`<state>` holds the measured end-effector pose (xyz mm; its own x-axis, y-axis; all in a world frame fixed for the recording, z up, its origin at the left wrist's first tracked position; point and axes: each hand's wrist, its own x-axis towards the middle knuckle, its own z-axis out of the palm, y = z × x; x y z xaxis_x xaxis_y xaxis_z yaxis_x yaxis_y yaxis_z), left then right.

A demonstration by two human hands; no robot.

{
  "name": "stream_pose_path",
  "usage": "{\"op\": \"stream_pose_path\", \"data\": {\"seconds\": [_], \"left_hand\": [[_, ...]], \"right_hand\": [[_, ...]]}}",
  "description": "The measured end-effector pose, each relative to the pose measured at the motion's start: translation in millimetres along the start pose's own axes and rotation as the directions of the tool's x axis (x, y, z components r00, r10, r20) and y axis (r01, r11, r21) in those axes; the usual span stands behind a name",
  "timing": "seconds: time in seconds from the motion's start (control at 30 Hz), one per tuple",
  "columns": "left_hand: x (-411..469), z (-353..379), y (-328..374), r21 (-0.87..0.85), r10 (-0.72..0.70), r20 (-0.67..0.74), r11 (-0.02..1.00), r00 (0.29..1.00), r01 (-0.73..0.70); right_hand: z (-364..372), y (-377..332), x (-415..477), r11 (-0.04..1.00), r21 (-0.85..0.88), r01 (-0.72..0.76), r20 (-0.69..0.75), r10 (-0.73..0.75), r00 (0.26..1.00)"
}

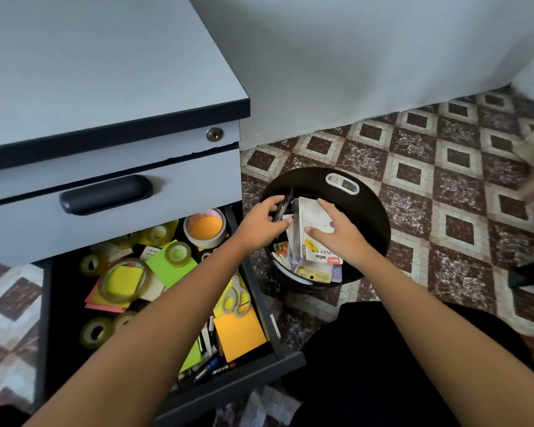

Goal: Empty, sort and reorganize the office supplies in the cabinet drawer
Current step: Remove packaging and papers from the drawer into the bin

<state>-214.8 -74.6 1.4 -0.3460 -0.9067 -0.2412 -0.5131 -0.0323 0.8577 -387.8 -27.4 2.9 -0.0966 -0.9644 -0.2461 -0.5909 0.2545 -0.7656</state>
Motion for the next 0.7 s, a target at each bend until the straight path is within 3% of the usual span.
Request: {"op": "stream_pose_path", "data": {"seconds": [0.3, 0.7], "left_hand": [[-65, -42, -34, 0.008, 0.013, -0.115, 1.0, 0.993, -0.012], [-165, -93, -118, -0.007, -0.179, -0.236, 0.983, 0.955, 0.182]], "right_hand": [[34, -54, -36, 0.993, 0.046, 0.108, 0.127, -0.113, 0.985], [134, -94, -72, 0.971, 0.0, 0.239, 0.408, -0.218, 0.887]]}}
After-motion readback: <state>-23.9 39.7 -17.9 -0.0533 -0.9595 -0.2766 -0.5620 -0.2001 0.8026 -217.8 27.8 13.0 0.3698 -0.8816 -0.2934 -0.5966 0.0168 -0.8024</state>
